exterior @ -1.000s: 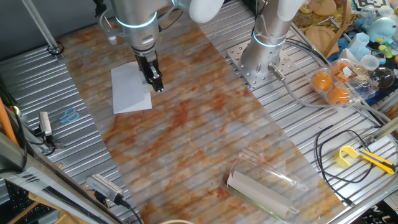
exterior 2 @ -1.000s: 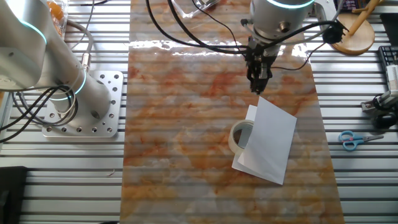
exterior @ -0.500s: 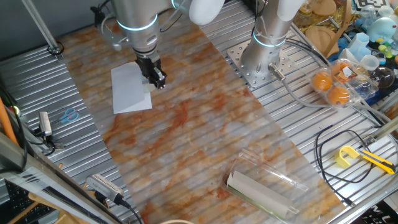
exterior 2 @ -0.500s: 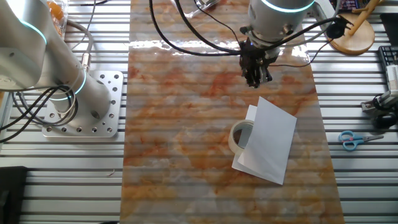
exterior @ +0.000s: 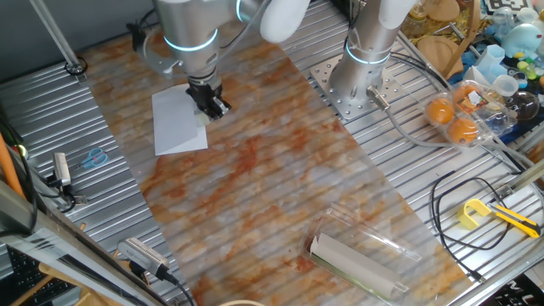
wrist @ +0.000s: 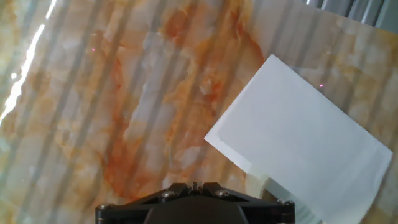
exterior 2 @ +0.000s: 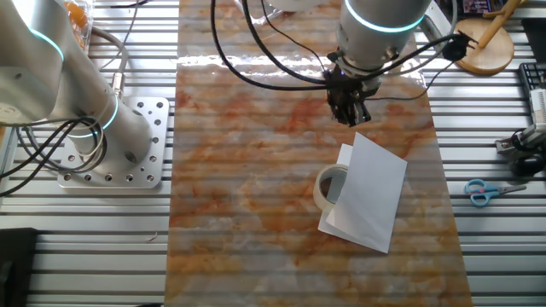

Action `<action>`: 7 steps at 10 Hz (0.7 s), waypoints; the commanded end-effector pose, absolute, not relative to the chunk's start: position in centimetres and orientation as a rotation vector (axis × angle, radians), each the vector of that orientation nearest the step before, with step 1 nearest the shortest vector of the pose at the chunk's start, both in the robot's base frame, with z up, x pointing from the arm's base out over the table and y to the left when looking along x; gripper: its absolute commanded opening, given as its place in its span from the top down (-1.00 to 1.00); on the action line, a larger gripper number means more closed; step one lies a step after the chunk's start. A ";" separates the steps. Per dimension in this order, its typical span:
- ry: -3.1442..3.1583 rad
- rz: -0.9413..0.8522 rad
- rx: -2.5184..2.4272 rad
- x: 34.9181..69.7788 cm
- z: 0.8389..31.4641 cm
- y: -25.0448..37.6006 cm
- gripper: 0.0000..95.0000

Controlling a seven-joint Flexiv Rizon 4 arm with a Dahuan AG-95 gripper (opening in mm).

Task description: Unfold a piece of paper

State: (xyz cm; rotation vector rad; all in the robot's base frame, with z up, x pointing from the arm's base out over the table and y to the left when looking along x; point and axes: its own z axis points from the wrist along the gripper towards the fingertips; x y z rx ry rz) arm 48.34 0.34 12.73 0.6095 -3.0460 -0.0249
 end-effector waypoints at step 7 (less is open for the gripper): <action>-3.023 0.099 0.732 48.1 10.0 1.9 1.00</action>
